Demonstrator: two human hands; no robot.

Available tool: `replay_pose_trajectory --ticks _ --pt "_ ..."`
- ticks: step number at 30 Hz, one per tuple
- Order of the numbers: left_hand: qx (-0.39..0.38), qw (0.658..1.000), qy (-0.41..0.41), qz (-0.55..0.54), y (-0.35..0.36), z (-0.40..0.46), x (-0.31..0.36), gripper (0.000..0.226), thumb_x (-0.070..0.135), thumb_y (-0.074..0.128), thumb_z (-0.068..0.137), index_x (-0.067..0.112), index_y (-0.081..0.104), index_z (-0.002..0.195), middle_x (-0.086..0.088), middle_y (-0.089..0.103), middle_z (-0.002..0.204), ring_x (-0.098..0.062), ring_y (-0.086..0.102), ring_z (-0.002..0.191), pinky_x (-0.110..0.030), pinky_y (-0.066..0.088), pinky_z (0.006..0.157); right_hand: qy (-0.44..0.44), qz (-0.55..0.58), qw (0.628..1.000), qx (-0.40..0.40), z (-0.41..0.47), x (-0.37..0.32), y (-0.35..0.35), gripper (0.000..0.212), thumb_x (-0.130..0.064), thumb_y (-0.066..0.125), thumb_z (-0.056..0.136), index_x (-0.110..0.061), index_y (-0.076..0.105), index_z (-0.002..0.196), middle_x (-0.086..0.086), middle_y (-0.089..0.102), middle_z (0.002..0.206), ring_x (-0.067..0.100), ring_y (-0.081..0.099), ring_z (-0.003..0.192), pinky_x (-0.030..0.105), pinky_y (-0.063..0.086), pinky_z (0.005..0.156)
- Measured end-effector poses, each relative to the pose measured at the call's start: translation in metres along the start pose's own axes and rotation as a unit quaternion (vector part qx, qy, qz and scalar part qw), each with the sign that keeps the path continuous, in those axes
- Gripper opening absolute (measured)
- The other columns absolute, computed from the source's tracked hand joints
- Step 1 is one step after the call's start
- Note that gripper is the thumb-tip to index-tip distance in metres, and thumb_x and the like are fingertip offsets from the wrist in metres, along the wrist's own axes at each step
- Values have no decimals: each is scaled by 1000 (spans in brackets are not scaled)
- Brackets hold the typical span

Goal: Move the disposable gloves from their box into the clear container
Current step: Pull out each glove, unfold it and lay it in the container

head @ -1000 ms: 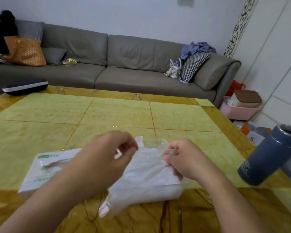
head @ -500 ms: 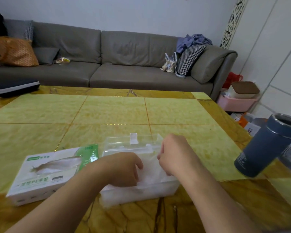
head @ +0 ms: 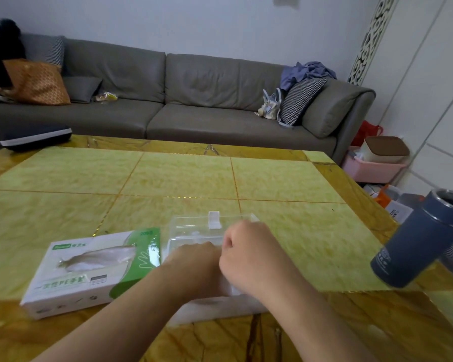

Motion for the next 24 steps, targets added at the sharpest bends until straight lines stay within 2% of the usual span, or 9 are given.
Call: replay_pose_trajectory --ticks 2,5,8,10,12,16,19,22,24 --pt "2 1000 4 -5 0 0 -2 36 48 59 94 27 56 123 0 65 114 -24 65 105 -37 52 85 47 -48 994 -86 4 15 23 15 -2 49 81 -12 50 71 4 55 75 19 50 56 28 33 42" --pt "-3 1000 7 -25 2 0 -7 33 48 59 90 31 56 117 3 69 108 -24 66 102 -40 57 87 63 -125 978 -157 12 31 45 20 -16 55 93 -17 53 73 2 56 78 20 56 65 27 37 50" --pt "-53 998 0 -30 6 0 -12 28 33 58 92 25 62 119 -2 71 108 -26 66 97 -38 56 84 58 -167 971 -162 17 38 50 29 -34 54 100 -20 56 75 1 56 81 26 58 81 31 44 67" --pt "-62 997 -12 -36 4 3 -16 32 23 57 94 18 65 125 -6 72 112 -26 67 100 -39 57 87 58 -171 965 -190 18 37 54 17 -33 57 98 -22 70 99 4 67 101 27 61 93 32 49 77" --pt "-43 997 -21 -54 -2 4 -15 36 14 56 94 16 65 128 -7 72 112 -26 69 102 -41 59 89 68 -178 955 -227 19 38 60 29 -28 63 93 -27 71 121 4 69 115 26 64 98 32 53 83" --pt "-103 992 -36 -59 16 1 -13 43 7 60 94 12 58 136 -14 73 110 -27 73 89 -37 62 76 74 -218 936 -268 22 39 67 27 -27 65 90 -19 73 115 6 65 103 26 57 86 32 52 77" --pt "-140 985 -59 -79 19 -2 -16 50 9 60 96 12 48 145 -15 69 117 -25 70 86 -28 58 63 84 -217 935 -268 23 42 66 24 -19 61 91 -17 66 115 7 55 94 20 48 89 34 50 77" --pt "-140 986 -58 -72 10 -8 -7 69 9 58 99 21 25 159 -4 56 91 -17 60 67 -29 55 64 96 -218 928 -286 19 45 65 47 -18 62 93 -22 57 140 12 52 130 23 52 94 40 56 88" --pt "-139 987 -54 -58 6 -12 -1 77 5 56 98 22 17 162 -1 48 86 -17 56 67 -30 53 70 111 -227 924 -286 21 50 68 52 -18 62 92 -23 53 143 16 41 147 25 57 93 42 58 89"
Point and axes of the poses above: each hand's wrist, its own z-axis towards the middle knuckle, its own y-axis out of the palm, x = y × z, the point moved 10 cm from there along z, towards the middle knuckle
